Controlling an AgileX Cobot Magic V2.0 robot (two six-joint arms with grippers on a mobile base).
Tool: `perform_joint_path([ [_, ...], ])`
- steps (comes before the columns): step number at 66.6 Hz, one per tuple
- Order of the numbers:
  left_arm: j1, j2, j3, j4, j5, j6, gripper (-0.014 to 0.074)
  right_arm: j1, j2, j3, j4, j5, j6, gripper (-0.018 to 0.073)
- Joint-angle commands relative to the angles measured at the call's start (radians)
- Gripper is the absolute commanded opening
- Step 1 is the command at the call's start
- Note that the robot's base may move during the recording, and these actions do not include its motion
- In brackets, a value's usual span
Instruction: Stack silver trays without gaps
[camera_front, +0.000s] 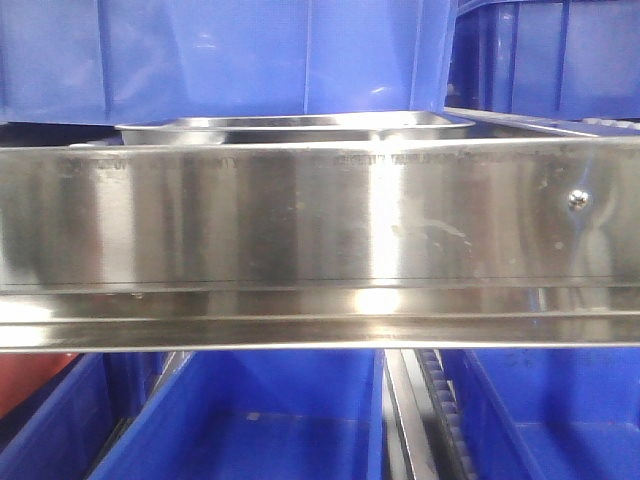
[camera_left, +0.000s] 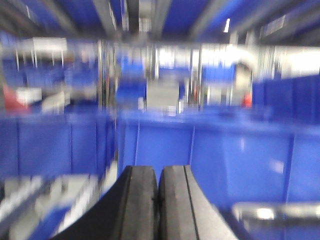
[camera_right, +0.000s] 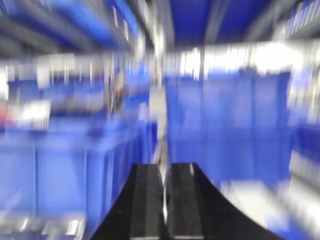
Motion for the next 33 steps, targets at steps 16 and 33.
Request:
perform_joint_path([
  [16, -0.008, 0.443, -0.264, -0.006, 0.251, 0.002, 0.0004, -0.005, 0.506, -0.326, 0.017, 0.453, 0.001, -0.0017],
  [33, -0.008, 0.621, -0.309, -0.002, 0.149, 0.002, 0.0004, -0.005, 0.700, -0.436, 0.017, 0.394, 0.001, -0.0017],
])
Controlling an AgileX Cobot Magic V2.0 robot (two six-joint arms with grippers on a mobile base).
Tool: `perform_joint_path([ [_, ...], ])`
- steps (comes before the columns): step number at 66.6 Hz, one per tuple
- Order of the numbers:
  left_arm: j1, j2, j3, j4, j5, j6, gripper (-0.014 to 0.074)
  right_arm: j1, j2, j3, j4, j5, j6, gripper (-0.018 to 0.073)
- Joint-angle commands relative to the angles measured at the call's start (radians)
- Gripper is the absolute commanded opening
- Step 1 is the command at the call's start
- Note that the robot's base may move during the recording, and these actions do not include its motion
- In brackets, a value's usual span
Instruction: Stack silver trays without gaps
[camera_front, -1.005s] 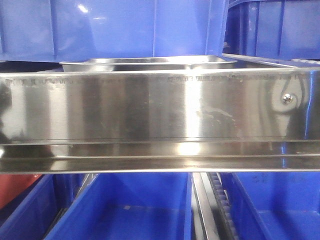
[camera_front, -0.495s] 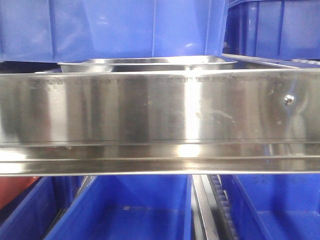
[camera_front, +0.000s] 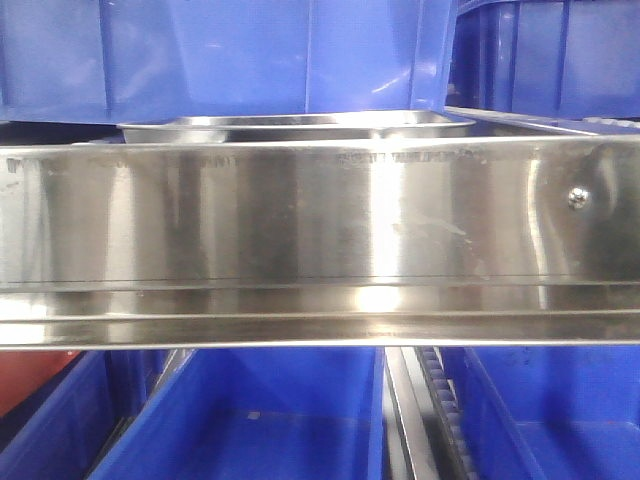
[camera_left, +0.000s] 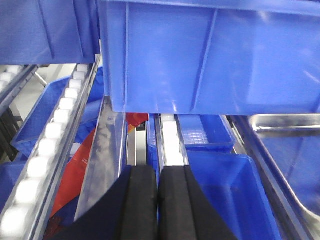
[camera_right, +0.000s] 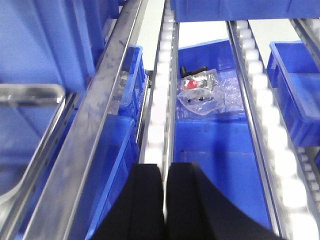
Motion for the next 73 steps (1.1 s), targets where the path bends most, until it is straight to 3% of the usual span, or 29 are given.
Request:
perform_joint_path([
  [1, -0.008, 0.047, -0.009, -0.007, -0.072, 0.000, 0.0004, -0.005, 0.045, -0.023, 0.002, -0.073, 0.001, -0.0017],
  [8, -0.008, 0.082, -0.009, -0.062, -0.101, 0.000, 0.0004, -0.005, 0.082, -0.023, 0.004, -0.121, 0.001, -0.0017],
  [16, -0.008, 0.131, -0.016, -0.060, -0.159, 0.000, 0.0004, -0.005, 0.122, -0.033, 0.004, -0.166, 0.004, -0.0016],
  [23, -0.015, 0.192, -0.063, -0.060, -0.082, 0.000, 0.0000, 0.004, 0.186, -0.086, 0.004, -0.057, 0.048, -0.0009],
  [33, -0.092, 0.302, -0.179, -0.028, 0.016, -0.007, -0.0017, 0.073, 0.296, -0.177, -0.046, 0.002, 0.138, 0.0005],
  [37, -0.135, 0.358, -0.230, 0.027, 0.033, -0.077, -0.0017, 0.136, 0.342, -0.215, -0.128, 0.010, 0.232, 0.0005],
  [45, -0.231, 0.471, -0.331, 0.253, 0.130, -0.360, -0.0017, 0.264, 0.431, -0.277, -0.342, 0.079, 0.486, 0.0005],
  [50, -0.276, 0.537, -0.417, 0.374, 0.246, -0.512, -0.0017, 0.330, 0.478, -0.318, -0.392, 0.155, 0.574, 0.0005],
  [53, -0.296, 0.571, -0.454, 0.382, 0.311, -0.557, -0.0017, 0.367, 0.506, -0.349, -0.392, 0.202, 0.589, 0.0005],
  [64, -0.352, 0.680, -0.608, 0.314, 0.498, -0.562, -0.0017, 0.447, 0.617, -0.474, -0.363, 0.327, 0.593, 0.0005],
  [73, -0.385, 0.745, -0.688, 0.279, 0.556, -0.562, -0.0017, 0.455, 0.708, -0.570, -0.344, 0.386, 0.593, 0.0005],
])
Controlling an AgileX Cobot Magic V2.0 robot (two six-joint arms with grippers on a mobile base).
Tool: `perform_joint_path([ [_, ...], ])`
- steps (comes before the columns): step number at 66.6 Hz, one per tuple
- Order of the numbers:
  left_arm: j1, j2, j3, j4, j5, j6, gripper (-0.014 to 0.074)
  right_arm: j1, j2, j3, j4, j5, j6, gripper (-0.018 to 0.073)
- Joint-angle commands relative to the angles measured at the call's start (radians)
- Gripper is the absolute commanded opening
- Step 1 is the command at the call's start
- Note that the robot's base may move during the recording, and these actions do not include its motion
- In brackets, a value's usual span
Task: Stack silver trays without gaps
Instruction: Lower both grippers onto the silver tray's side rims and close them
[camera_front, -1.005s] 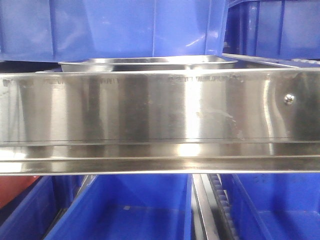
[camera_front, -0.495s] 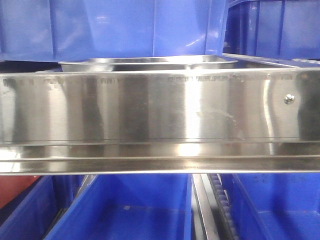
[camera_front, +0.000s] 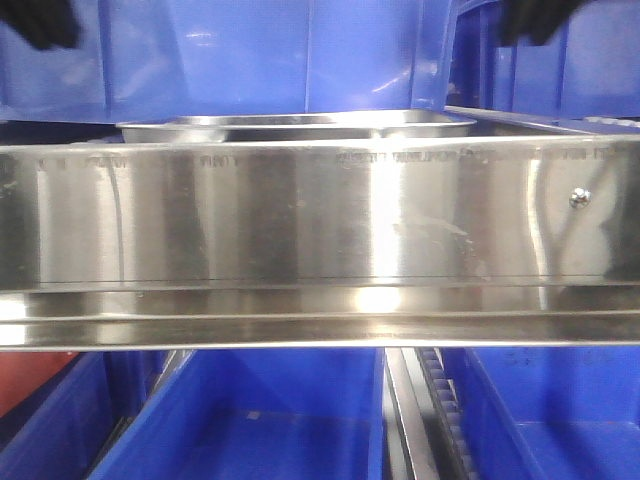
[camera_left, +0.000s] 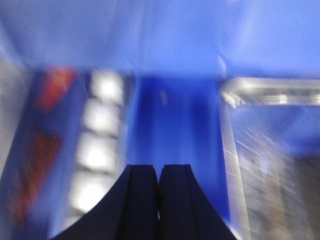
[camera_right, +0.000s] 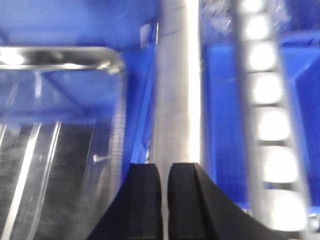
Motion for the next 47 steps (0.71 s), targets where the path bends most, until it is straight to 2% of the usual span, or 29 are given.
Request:
perform_joint_path([
  [1, -0.025, 0.041, -0.058, -0.029, 0.042, -0.012, -0.0017, 0.004, 0.058, -0.065, 0.004, 0.050, 0.005, 0.0005],
  [25, -0.035, 0.111, -0.077, -0.066, 0.000, -0.014, -0.0017, 0.004, 0.202, -0.146, 0.082, 0.068, 0.005, 0.0005],
  [39, -0.035, 0.112, -0.077, -0.072, -0.014, -0.014, -0.0017, 0.004, 0.209, -0.146, 0.082, 0.064, 0.005, 0.0010],
  [47, -0.035, 0.112, -0.077, -0.072, -0.014, -0.014, -0.0015, 0.004, 0.209, -0.146, 0.082, 0.064, 0.001, 0.0124],
])
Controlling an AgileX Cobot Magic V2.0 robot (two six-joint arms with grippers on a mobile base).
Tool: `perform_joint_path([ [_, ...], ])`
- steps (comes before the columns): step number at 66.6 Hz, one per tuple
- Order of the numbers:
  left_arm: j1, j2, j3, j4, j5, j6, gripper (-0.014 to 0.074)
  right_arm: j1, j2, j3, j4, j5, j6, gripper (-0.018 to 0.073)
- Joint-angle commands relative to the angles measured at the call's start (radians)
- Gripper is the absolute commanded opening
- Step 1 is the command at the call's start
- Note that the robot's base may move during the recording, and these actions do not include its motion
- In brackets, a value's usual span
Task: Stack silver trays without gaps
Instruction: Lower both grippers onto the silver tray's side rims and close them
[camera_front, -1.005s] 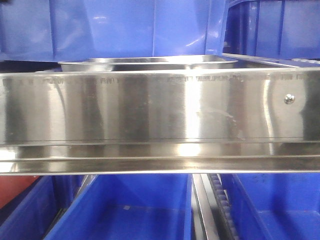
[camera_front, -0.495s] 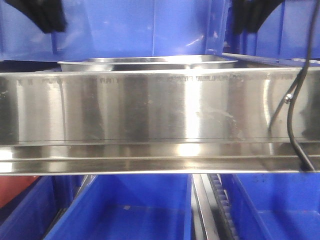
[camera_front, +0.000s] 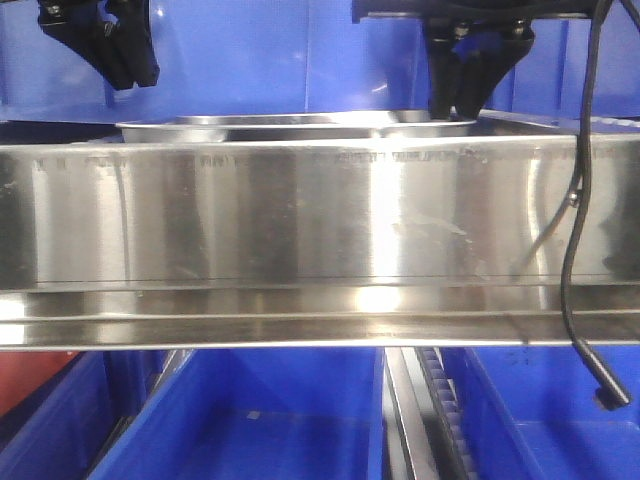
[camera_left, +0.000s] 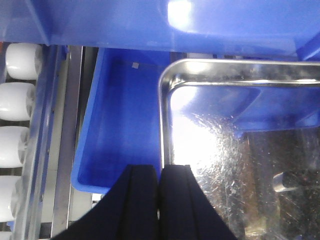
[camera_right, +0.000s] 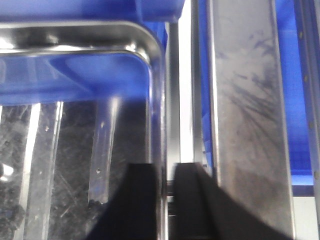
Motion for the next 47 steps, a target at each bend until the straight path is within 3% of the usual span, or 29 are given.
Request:
perform_joint_path([
  [1, -0.005, -0.005, -0.007, -0.006, -0.010, -0.006, -0.0015, 0.000, -0.004, -0.009, -0.004, -0.005, -0.001, 0.0142],
  [9, -0.005, -0.003, -0.007, -0.007, -0.010, -0.006, 0.0082, 0.000, -0.004, -0.009, -0.004, -0.014, -0.001, 0.0246],
  [16, -0.005, -0.002, -0.007, -0.007, -0.010, -0.006, 0.0217, 0.000, -0.004, -0.009, -0.004, -0.025, -0.001, 0.0241],
  [22, -0.005, 0.002, -0.007, -0.007, -0.010, -0.006, 0.0281, 0.000, -0.001, -0.009, -0.004, -0.026, -0.001, 0.0221],
  [47, -0.005, 0.062, -0.007, -0.029, 0.009, -0.004, 0.0255, 0.000, 0.034, -0.009, 0.056, -0.027, -0.001, 0.0193],
])
